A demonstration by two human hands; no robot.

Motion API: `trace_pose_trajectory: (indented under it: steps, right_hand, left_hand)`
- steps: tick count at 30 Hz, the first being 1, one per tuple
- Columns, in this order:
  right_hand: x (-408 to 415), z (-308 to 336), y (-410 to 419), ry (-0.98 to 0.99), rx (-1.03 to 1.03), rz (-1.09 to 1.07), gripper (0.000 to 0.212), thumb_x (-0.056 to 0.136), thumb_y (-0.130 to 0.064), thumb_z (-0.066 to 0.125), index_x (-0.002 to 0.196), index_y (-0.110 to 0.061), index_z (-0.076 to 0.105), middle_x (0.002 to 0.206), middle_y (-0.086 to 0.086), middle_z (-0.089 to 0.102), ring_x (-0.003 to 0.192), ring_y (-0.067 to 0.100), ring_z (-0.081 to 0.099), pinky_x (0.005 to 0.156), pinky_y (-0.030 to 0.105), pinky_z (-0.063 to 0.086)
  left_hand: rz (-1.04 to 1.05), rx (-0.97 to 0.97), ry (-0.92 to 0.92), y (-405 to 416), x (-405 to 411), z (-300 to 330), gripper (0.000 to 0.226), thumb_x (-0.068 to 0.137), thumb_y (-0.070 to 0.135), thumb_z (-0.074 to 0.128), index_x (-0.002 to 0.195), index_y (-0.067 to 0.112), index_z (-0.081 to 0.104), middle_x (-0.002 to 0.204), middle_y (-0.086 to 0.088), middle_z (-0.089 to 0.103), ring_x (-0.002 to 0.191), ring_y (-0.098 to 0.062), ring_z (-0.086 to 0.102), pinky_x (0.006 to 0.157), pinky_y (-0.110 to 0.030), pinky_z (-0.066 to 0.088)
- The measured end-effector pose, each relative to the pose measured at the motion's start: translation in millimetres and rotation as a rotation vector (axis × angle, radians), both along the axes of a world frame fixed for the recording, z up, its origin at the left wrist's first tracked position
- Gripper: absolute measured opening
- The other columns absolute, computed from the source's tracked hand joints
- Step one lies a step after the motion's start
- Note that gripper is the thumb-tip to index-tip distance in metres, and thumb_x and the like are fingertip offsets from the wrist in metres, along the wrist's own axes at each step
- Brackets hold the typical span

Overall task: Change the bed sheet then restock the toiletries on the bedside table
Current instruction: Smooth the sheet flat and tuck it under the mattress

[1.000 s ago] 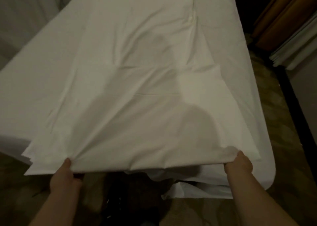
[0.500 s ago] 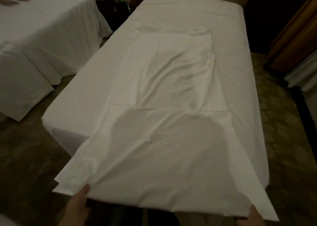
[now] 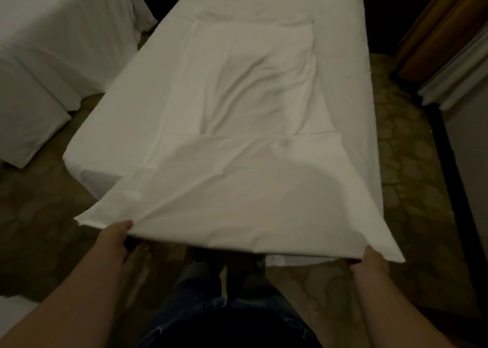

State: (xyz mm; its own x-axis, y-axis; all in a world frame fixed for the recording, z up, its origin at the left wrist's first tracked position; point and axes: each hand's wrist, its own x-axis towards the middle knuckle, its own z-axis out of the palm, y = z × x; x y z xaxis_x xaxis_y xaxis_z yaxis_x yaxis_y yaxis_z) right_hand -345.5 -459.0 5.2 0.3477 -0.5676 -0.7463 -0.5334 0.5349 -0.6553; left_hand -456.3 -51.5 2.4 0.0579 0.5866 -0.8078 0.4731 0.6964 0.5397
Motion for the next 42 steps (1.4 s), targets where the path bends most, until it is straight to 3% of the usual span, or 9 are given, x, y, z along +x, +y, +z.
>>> trace_pose_trajectory:
  steps: [4, 7, 10, 15, 20, 22, 27, 35, 42]
  right_hand:
    - [-11.4, -11.9, -12.6, 0.049, -0.022, 0.054, 0.045, 0.09, -0.015, 0.054, 0.135, -0.012, 0.045, 0.126, 0.011, 0.049, 0.108, 0.026, 0.048, 0.103, 0.046, 0.04]
    - [-9.3, -8.2, -12.8, -0.043, 0.015, 0.09, 0.041, 0.093, -0.02, 0.055, 0.133, -0.016, 0.046, 0.115, 0.007, 0.053, 0.108, 0.027, 0.049, 0.1, 0.045, 0.042]
    - [17.5, 4.6, -8.7, -0.126, -0.001, 0.169, 0.037, 0.096, -0.015, 0.052, 0.133, -0.015, 0.047, 0.122, 0.01, 0.055, 0.101, 0.026, 0.051, 0.098, 0.044, 0.045]
    - [67.5, 24.9, -2.4, -0.132, -0.072, 0.233, 0.042, 0.094, -0.016, 0.051, 0.135, -0.014, 0.045, 0.131, 0.009, 0.054, 0.105, 0.023, 0.058, 0.089, 0.037, 0.045]
    - [151.8, 52.6, 22.1, -0.146, -0.156, 0.247, 0.046, 0.09, -0.019, 0.057, 0.134, -0.009, 0.046, 0.126, 0.005, 0.056, 0.103, 0.022, 0.057, 0.094, 0.039, 0.047]
    - [190.9, 62.2, 37.3, -0.176, -0.174, 0.256, 0.046, 0.089, -0.022, 0.058, 0.133, -0.011, 0.048, 0.127, 0.006, 0.057, 0.107, 0.023, 0.058, 0.095, 0.041, 0.047]
    - [293.4, 80.8, 83.6, -0.202, -0.221, 0.228, 0.042, 0.09, -0.024, 0.058, 0.13, -0.016, 0.05, 0.124, 0.004, 0.059, 0.104, 0.019, 0.06, 0.095, 0.044, 0.046]
    - [422.2, 64.8, 135.2, -0.116, -0.29, 0.196, 0.04, 0.09, -0.027, 0.055, 0.129, -0.018, 0.049, 0.106, 0.0, 0.054, 0.103, 0.022, 0.057, 0.096, 0.046, 0.047]
    - [511.4, 39.2, 164.6, -0.13, -0.328, 0.247, 0.036, 0.09, -0.029, 0.055, 0.125, -0.022, 0.046, 0.107, -0.001, 0.055, 0.104, 0.02, 0.057, 0.096, 0.042, 0.047]
  left_hand:
    - [-0.005, -0.033, 0.02, -0.6, -16.8, -2.8, 0.05, 0.097, 0.011, 0.049, 0.143, 0.006, 0.031, 0.141, -0.018, 0.044, 0.127, -0.034, 0.046, 0.101, -0.041, 0.041]
    - [-0.038, -0.048, -0.007, 0.5, 0.7, 13.2, 0.049, 0.098, 0.013, 0.049, 0.143, 0.005, 0.031, 0.14, -0.017, 0.045, 0.124, -0.031, 0.05, 0.095, -0.038, 0.048]
    - [-0.136, -0.014, -0.064, 11.0, 26.7, 27.7, 0.036, 0.098, 0.016, 0.047, 0.133, 0.007, 0.044, 0.121, -0.014, 0.058, 0.063, -0.014, 0.071, 0.06, -0.036, 0.049]
    - [-0.284, 0.084, -0.07, 30.1, 73.5, 46.8, 0.019, 0.097, 0.017, 0.041, 0.079, 0.017, 0.046, 0.079, -0.004, 0.055, 0.027, -0.008, 0.053, 0.084, -0.034, 0.038]
    - [-0.305, 0.143, -0.036, 60.8, 132.1, 63.1, 0.019, 0.1, 0.022, 0.042, 0.115, 0.014, 0.05, 0.038, -0.002, 0.056, 0.023, -0.009, 0.049, 0.097, -0.038, 0.039]
    - [-0.31, 0.174, -0.047, 73.7, 162.0, 74.1, 0.033, 0.101, 0.023, 0.04, 0.131, 0.01, 0.045, 0.031, -0.002, 0.052, 0.021, -0.009, 0.047, 0.08, -0.029, 0.049]
    - [-0.368, 0.263, -0.095, 101.3, 257.1, 95.0, 0.041, 0.103, 0.018, 0.037, 0.141, 0.005, 0.035, 0.136, -0.018, 0.05, 0.019, -0.008, 0.043, 0.018, -0.019, 0.026]
    - [-0.467, 0.248, -0.071, 148.2, 416.7, 82.3, 0.041, 0.103, 0.02, 0.036, 0.141, 0.004, 0.034, 0.115, -0.009, 0.056, 0.02, 0.001, 0.041, 0.02, -0.015, 0.027]
    - [-0.465, 0.234, -0.088, 184.7, 508.8, 40.4, 0.041, 0.102, 0.02, 0.038, 0.141, 0.008, 0.034, 0.141, -0.009, 0.047, 0.023, -0.001, 0.045, 0.022, -0.014, 0.03]
